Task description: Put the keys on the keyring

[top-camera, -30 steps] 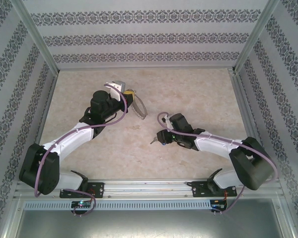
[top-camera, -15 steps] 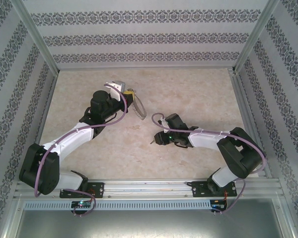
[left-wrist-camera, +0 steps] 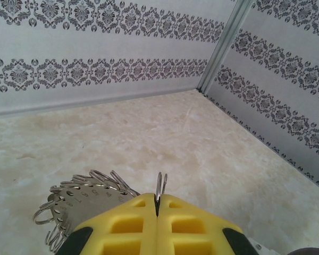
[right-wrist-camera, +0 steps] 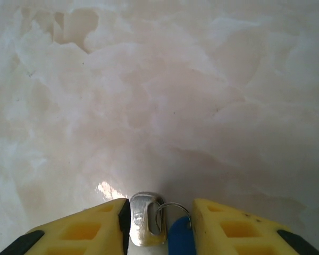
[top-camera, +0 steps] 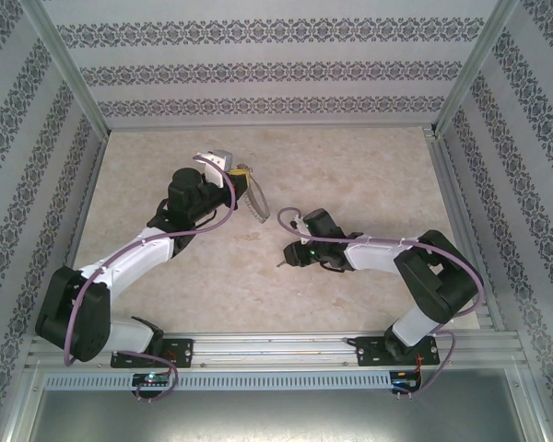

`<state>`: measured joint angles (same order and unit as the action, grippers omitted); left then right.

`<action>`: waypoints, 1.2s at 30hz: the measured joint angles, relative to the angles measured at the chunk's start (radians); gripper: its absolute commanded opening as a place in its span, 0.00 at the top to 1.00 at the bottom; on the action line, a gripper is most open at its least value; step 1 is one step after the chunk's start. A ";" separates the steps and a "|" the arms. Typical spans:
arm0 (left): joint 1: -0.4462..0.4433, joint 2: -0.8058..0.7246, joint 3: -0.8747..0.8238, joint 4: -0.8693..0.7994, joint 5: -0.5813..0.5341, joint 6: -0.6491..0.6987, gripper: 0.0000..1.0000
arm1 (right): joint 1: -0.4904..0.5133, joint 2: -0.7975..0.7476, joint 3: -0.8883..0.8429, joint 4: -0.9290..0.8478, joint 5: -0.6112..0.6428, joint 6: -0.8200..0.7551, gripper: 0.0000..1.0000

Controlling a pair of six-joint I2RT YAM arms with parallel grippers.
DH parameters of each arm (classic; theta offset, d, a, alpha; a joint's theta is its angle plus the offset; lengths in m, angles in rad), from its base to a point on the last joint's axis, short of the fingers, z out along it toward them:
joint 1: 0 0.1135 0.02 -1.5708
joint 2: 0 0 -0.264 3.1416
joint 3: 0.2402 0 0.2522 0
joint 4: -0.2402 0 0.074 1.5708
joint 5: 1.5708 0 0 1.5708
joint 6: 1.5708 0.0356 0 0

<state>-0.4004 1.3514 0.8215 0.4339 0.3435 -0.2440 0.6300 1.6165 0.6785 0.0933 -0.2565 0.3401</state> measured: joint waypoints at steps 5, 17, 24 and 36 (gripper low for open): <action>0.000 0.000 0.000 0.000 0.000 0.000 1.00 | 0.000 0.001 0.000 0.005 0.000 0.000 0.65; 0.000 0.012 0.000 0.021 0.004 -0.007 1.00 | 0.000 -0.070 -0.016 -0.002 0.031 0.002 0.57; 0.000 0.013 0.000 0.023 0.011 -0.011 1.00 | 0.003 -0.114 -0.032 -0.060 0.108 0.001 0.55; 0.000 0.013 0.002 0.023 0.015 -0.011 1.00 | 0.121 -0.060 0.002 -0.158 0.236 -0.029 0.39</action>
<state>-0.4004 1.3647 0.8234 0.4568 0.3588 -0.2550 0.7509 1.5562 0.6807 -0.0643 -0.0204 0.3111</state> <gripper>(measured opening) 0.050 0.612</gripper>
